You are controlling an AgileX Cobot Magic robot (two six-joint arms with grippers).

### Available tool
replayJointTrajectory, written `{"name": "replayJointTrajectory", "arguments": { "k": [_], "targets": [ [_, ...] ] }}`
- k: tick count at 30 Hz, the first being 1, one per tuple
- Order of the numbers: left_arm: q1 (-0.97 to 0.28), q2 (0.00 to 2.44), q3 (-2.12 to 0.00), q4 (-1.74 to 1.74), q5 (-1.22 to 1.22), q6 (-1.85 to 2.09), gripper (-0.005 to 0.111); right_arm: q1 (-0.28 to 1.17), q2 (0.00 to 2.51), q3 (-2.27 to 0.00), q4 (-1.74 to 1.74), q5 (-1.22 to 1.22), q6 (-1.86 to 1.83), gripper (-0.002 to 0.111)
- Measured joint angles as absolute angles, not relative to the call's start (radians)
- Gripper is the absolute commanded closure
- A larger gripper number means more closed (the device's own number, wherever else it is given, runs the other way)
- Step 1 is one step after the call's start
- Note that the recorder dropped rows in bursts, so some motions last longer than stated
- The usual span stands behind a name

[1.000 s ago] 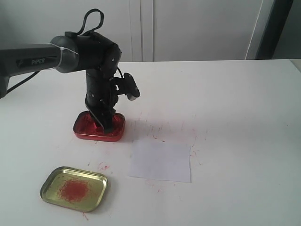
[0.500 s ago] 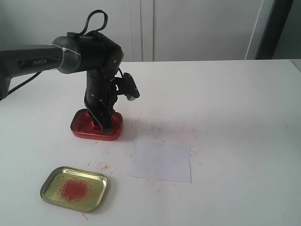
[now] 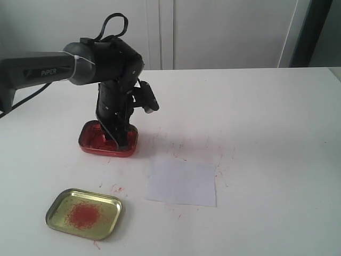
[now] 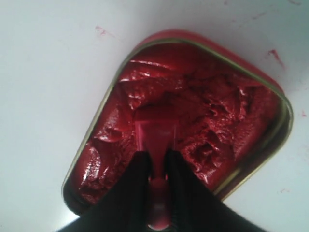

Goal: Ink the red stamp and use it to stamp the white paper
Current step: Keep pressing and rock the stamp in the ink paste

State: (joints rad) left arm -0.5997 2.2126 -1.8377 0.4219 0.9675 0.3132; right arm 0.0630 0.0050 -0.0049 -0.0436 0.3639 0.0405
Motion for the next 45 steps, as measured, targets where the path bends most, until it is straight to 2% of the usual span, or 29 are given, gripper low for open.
{"name": "replayJointTrajectory", "arguments": {
  "k": [26, 45],
  "targets": [
    [-0.626, 2.232, -1.838, 0.469, 1.013, 0.251, 0.107, 0.063, 0.005, -0.005, -0.044, 0.364, 0.041, 0.108],
    [-0.626, 2.149, -1.838, 0.461, 1.025, 0.263, 0.107, 0.063, 0.005, -0.005, -0.044, 0.364, 0.041, 0.108]
  ]
}}
